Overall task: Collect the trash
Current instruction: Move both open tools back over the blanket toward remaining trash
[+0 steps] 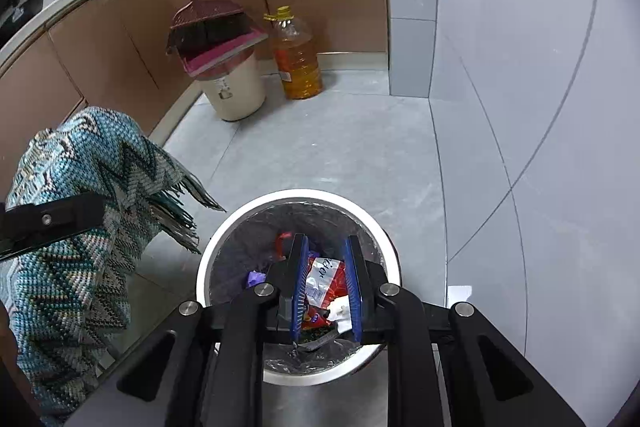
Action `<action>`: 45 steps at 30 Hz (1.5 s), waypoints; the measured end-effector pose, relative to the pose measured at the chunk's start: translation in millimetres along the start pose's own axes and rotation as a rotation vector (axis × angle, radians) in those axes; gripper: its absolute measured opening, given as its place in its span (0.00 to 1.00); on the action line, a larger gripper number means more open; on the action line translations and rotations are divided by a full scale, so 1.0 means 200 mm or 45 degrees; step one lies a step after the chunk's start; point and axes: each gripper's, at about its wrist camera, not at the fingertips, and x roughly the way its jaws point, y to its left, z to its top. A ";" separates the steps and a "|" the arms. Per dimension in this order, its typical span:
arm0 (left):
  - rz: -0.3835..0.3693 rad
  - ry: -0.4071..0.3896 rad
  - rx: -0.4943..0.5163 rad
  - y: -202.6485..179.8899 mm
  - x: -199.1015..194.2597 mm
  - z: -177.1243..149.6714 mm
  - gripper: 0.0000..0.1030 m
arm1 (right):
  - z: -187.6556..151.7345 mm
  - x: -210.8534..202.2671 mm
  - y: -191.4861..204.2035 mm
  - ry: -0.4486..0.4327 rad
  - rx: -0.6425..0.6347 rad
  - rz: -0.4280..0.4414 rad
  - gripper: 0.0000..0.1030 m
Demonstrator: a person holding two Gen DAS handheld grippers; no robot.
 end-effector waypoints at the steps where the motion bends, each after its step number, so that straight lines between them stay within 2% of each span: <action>1: 0.013 -0.019 0.008 0.00 -0.04 -0.01 0.45 | 0.00 -0.02 0.00 -0.006 0.004 0.002 0.18; 8: 0.095 -0.142 0.010 0.07 -0.39 -0.10 0.45 | -0.01 -0.22 0.06 -0.087 -0.007 0.049 0.24; 14: 0.188 -0.269 -0.062 0.22 -0.78 -0.21 0.45 | -0.01 -0.46 0.26 -0.174 -0.082 0.141 0.32; 20: 0.328 -0.419 -0.159 0.45 -1.19 -0.37 0.45 | -0.05 -0.72 0.58 -0.248 -0.212 0.271 0.34; 29: 0.460 -0.589 -0.351 0.89 -1.70 -0.68 0.51 | -0.14 -0.99 1.05 -0.296 -0.376 0.438 0.35; 37: 0.596 -0.667 -0.497 1.25 -1.94 -0.95 0.57 | -0.25 -1.13 1.45 -0.279 -0.512 0.525 0.41; 45: 0.757 -0.697 -0.653 1.60 -2.08 -1.20 0.59 | -0.37 -1.12 1.81 -0.212 -0.636 0.599 0.43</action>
